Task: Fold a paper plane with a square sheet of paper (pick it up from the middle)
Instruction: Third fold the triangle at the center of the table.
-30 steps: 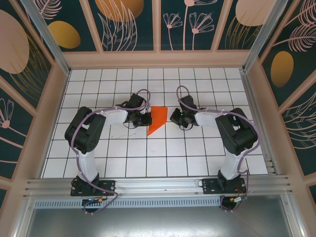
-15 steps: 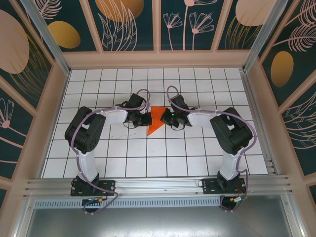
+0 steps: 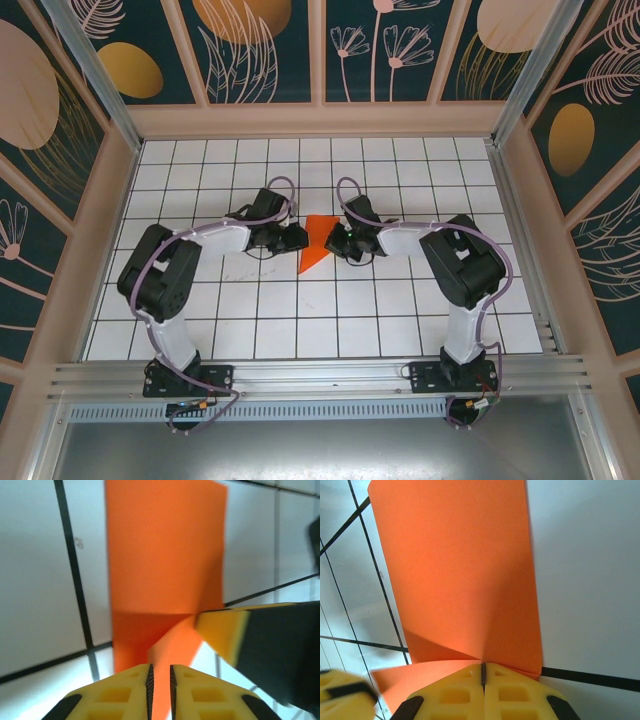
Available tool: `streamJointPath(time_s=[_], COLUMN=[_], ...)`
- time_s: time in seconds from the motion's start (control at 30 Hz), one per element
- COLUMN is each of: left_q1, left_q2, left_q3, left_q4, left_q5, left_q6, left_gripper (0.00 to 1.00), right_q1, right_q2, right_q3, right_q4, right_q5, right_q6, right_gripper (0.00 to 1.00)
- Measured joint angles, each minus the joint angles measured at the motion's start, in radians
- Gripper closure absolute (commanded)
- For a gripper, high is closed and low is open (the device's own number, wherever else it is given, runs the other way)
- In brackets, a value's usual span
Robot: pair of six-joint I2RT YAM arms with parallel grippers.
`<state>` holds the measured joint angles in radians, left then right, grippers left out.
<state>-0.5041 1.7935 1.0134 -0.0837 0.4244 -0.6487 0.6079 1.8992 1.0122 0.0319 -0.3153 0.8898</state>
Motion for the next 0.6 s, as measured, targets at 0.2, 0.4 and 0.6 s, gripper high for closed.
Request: streamJointPath(time_s=[0.2, 0.4, 0.6], left_q1=[-0.002, -0.024, -0.040], left_q2=[-0.061, -0.061, -0.053], left_q3=[-0.100, -0.137, -0.141], left_q4=[0.121, 0.144, 0.143], left_q5=[0.093, 0.119, 0.122], left_q6=[-0.127, -0.182, -0.193], left_gripper=[0.87, 0.89, 0.88], right_q1=[0.000, 0.000, 0.000], right_q2=[0.000, 0.000, 0.000], right_q3=[0.000, 0.000, -0.006], right_q4=[0.000, 0.000, 0.008], right_q5=[0.000, 0.000, 0.000], right_q6=[0.005, 0.008, 0.011], right_gripper=[1.00, 1.00, 1.00])
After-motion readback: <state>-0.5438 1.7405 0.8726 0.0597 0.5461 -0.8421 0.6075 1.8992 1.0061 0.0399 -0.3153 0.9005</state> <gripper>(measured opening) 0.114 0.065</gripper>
